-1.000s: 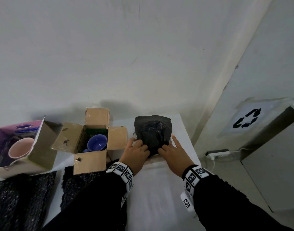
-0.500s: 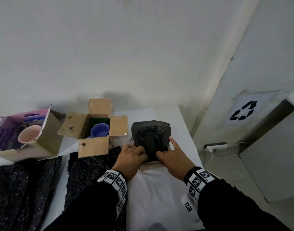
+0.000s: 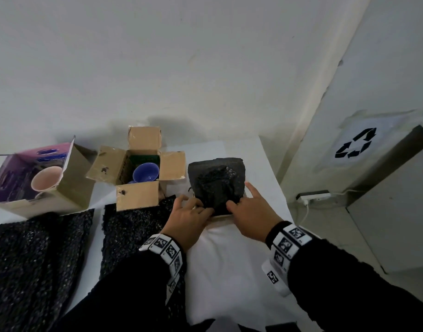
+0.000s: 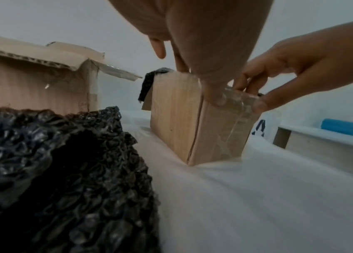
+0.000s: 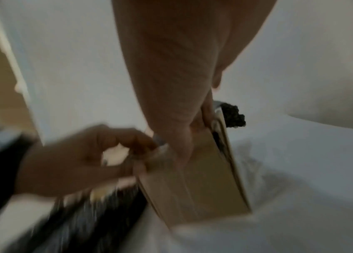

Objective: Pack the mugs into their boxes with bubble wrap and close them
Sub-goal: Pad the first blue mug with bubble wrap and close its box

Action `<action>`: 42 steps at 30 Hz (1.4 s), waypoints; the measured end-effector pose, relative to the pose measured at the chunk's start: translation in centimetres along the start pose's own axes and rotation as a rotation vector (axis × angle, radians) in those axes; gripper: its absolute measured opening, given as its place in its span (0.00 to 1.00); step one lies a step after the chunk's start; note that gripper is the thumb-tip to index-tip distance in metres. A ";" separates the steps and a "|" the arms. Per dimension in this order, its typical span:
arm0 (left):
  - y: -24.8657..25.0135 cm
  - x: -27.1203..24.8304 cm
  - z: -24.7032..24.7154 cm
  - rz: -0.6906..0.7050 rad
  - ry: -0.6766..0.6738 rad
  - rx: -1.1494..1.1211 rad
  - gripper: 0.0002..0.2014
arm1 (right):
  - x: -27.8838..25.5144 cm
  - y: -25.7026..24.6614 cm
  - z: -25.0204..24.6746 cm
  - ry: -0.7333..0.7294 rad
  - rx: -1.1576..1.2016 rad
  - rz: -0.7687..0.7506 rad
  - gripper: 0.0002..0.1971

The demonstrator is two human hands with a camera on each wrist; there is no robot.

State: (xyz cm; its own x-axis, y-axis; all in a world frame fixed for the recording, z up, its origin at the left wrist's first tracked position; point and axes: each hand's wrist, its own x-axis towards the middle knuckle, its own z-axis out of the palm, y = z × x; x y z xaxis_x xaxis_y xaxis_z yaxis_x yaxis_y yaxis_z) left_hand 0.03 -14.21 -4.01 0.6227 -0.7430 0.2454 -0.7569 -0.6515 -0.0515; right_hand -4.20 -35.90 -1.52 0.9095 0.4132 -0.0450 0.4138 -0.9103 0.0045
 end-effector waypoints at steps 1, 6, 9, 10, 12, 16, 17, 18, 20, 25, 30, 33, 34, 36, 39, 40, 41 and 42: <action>-0.3 0.0 -0.2 -0.019 0.003 -0.049 0.13 | 0.2 0.4 -0.9 -0.022 0.181 0.052 0.08; -2.4 2.2 -2.6 -0.171 0.187 -0.327 0.13 | 3.2 3.5 -2.9 0.416 0.901 0.646 0.19; -3.6 4.4 -3.1 -0.553 0.237 -0.477 0.13 | 6.1 4.7 -1.8 0.260 1.197 0.949 0.33; -3.8 5.1 -3.1 -0.689 0.157 -0.510 0.15 | 6.9 4.8 -1.5 0.261 1.277 0.986 0.34; -4.1 6.3 -2.9 -0.869 0.008 -0.612 0.22 | 7.9 4.7 -0.7 0.382 1.250 0.949 0.27; -4.5 8.2 -2.4 -0.859 0.155 -0.888 0.26 | 8.1 3.9 -0.4 0.695 1.021 0.678 0.13; -4.7 8.5 -2.2 -0.834 0.224 -0.934 0.25 | 7.9 3.6 -0.4 0.743 0.993 0.606 0.15; -4.8 8.8 -2.0 -0.822 0.282 -0.976 0.24 | 7.6 3.4 -0.5 0.769 0.967 0.543 0.18; -4.8 9.1 -1.9 -0.774 0.369 -0.929 0.21 | 7.0 3.1 -0.4 0.754 0.900 0.463 0.22; -3.8 7.5 -0.8 -0.393 0.238 -0.631 0.13 | 5.7 2.3 0.7 0.604 0.638 0.328 0.10; -3.3 7.0 0.5 -0.293 0.122 -0.299 0.10 | 6.7 2.0 1.9 0.481 0.285 0.305 0.08; -4.2 7.5 0.2 -0.437 0.160 -0.338 0.11 | 7.4 1.9 1.9 0.492 0.215 0.255 0.03; -4.4 7.8 0.0 -0.453 0.170 -0.365 0.12 | 7.5 1.7 1.9 0.474 0.182 0.210 0.03; -4.4 8.3 -0.1 -0.373 0.173 -0.350 0.11 | 7.8 1.6 2.2 0.415 0.122 0.146 0.08; -4.0 8.6 -0.1 -0.194 0.074 -0.171 0.06 | 8.0 1.5 2.4 0.341 0.113 0.137 0.09; -3.9 8.5 -0.2 -0.177 0.017 -0.089 0.03 | 7.9 1.5 2.5 0.307 0.097 0.135 0.09; -3.9 8.4 -0.3 -0.193 -0.050 -0.020 0.03 | 7.9 1.4 2.6 0.270 0.061 0.139 0.09; -3.7 8.2 -0.5 -0.223 -0.114 0.040 0.06 | 7.9 1.2 2.5 0.233 0.018 0.147 0.11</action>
State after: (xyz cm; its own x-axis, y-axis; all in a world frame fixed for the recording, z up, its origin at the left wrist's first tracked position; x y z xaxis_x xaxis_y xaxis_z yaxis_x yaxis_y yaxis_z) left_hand 7.90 -17.82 -1.35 0.7936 -0.5910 0.1442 -0.5910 -0.8052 -0.0475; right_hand 3.41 -33.78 -4.35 0.9452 0.2685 0.1856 0.2775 -0.9604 -0.0238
